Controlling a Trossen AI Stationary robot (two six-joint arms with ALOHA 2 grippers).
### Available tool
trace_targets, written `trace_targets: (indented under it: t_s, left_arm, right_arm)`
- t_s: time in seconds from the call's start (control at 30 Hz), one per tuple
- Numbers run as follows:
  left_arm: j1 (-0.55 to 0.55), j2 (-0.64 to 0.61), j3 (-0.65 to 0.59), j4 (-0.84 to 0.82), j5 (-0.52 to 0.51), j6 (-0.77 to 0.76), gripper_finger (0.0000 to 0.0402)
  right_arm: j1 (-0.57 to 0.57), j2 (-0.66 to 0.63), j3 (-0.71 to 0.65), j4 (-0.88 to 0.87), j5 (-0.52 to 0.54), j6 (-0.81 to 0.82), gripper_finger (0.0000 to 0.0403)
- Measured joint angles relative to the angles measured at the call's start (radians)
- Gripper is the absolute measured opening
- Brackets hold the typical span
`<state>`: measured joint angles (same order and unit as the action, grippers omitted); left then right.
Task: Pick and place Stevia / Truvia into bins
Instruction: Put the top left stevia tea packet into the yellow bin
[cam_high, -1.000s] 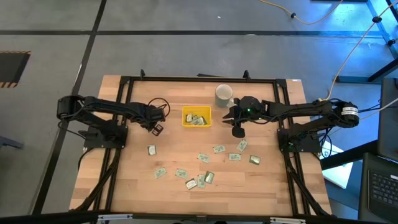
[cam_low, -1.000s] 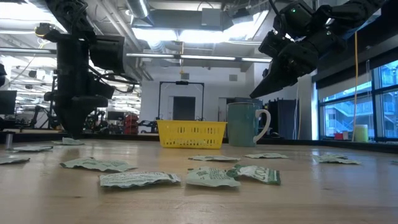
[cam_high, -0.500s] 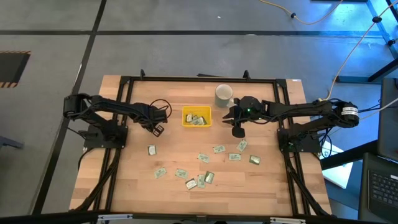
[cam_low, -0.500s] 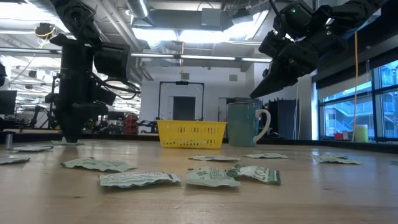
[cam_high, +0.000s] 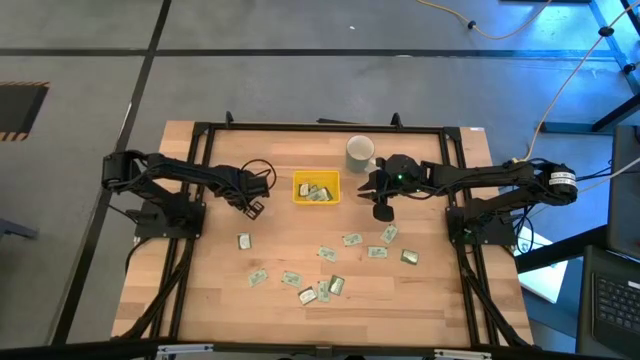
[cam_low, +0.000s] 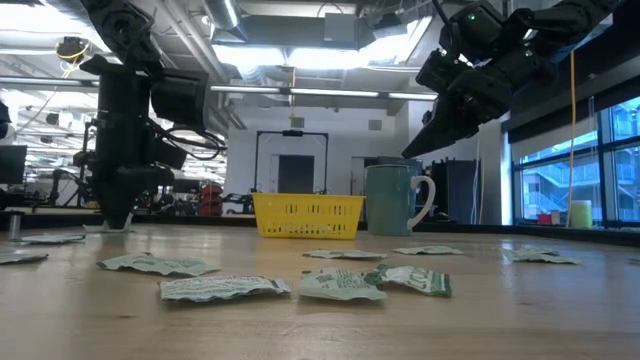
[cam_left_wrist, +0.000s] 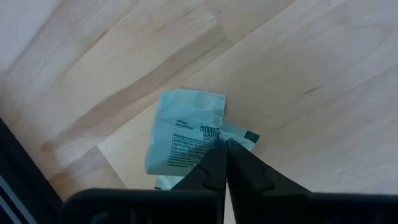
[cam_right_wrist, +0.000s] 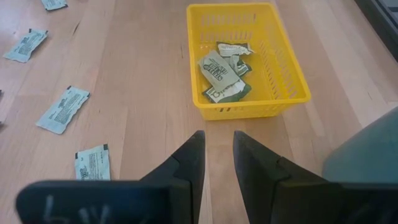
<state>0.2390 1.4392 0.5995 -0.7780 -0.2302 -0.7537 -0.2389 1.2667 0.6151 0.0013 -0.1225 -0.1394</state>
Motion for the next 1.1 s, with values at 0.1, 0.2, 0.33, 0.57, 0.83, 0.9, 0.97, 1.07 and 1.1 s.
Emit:
trace_targets:
  t_s: [0.1,0.2,0.33,0.57,0.83,0.9,0.97,1.07,1.1]
  left_arm:
    - [0.000,0.001,0.000,0.000,-0.003,0.025,0.0002]
    - [0.001,-0.001,0.004,-0.004,-0.007,0.059,0.0003]
    - [-0.002,-0.005,0.037,-0.011,-0.002,0.105,0.0002]
    - [-0.003,-0.007,0.078,0.000,0.008,0.158,0.0002]
    - [-0.003,-0.010,0.080,0.017,0.004,0.180,0.0002]
    - [-0.003,-0.010,0.080,0.063,0.014,0.206,0.0002]
    - [-0.003,-0.010,0.081,0.135,0.025,0.247,0.0002]
    - [-0.003,-0.011,0.082,0.251,0.012,0.331,0.0002]
    - [-0.003,-0.011,0.086,0.284,0.000,0.360,0.0002]
  right_arm:
    - [0.000,0.000,0.000,0.000,0.000,0.000,0.0087]
    - [0.000,0.000,0.000,0.000,0.000,0.000,0.0087]
    - [0.000,0.000,0.000,0.000,0.000,0.000,0.0087]
    - [0.000,0.000,0.000,0.000,0.000,0.000,0.0087]
    - [0.000,0.000,0.000,0.000,0.000,0.000,0.0087]
    - [0.000,0.000,0.000,0.000,0.000,0.000,0.0087]
    - [0.000,0.000,0.000,0.000,0.000,0.000,0.0087]
    - [0.000,0.000,0.000,0.000,0.000,0.000,0.0087]
    - [0.000,0.000,0.000,0.000,0.000,0.000,0.0087]
